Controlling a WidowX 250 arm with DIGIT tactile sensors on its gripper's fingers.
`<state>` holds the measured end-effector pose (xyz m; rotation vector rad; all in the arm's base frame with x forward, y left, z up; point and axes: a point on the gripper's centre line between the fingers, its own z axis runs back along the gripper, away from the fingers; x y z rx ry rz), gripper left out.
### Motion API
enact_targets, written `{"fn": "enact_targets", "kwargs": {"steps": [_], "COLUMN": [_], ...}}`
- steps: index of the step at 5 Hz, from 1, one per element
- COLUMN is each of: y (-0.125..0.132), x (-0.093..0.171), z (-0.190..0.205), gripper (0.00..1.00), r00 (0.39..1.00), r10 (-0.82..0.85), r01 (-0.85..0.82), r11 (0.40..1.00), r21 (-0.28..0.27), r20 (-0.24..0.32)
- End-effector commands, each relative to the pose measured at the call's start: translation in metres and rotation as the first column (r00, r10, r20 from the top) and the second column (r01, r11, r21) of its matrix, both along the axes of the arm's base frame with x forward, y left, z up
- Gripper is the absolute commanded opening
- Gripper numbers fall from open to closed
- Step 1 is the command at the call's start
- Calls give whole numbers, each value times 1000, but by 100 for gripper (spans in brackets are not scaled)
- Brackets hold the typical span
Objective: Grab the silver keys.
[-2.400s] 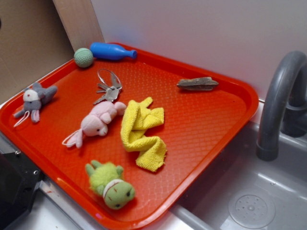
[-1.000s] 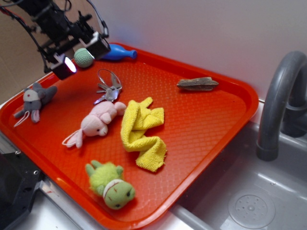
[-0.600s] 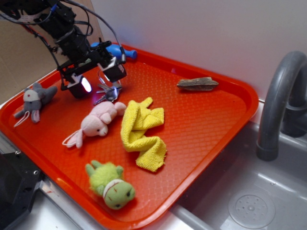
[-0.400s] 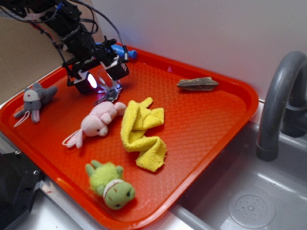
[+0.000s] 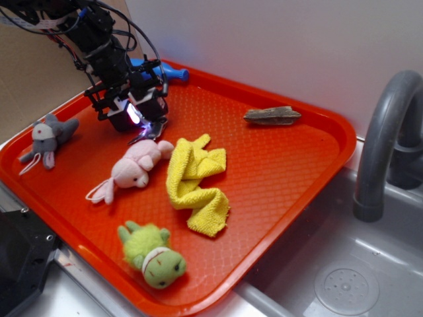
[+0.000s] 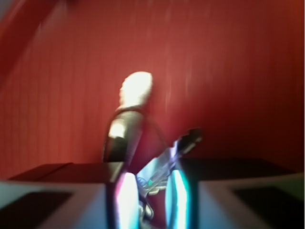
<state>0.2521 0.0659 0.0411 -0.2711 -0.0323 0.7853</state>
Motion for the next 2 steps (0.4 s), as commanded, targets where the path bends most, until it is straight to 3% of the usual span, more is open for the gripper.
{"fn": "enact_targets", "kwargs": {"steps": [1,2], "y": [5,-7], "x": [-3,-21], "z": [106,156], "gripper": [0,0], "r00": [930,824], "r10": [-342,-565], "r01": [308,526], "r11": [925,792], "r21": [221,310], "r20": [136,42]}}
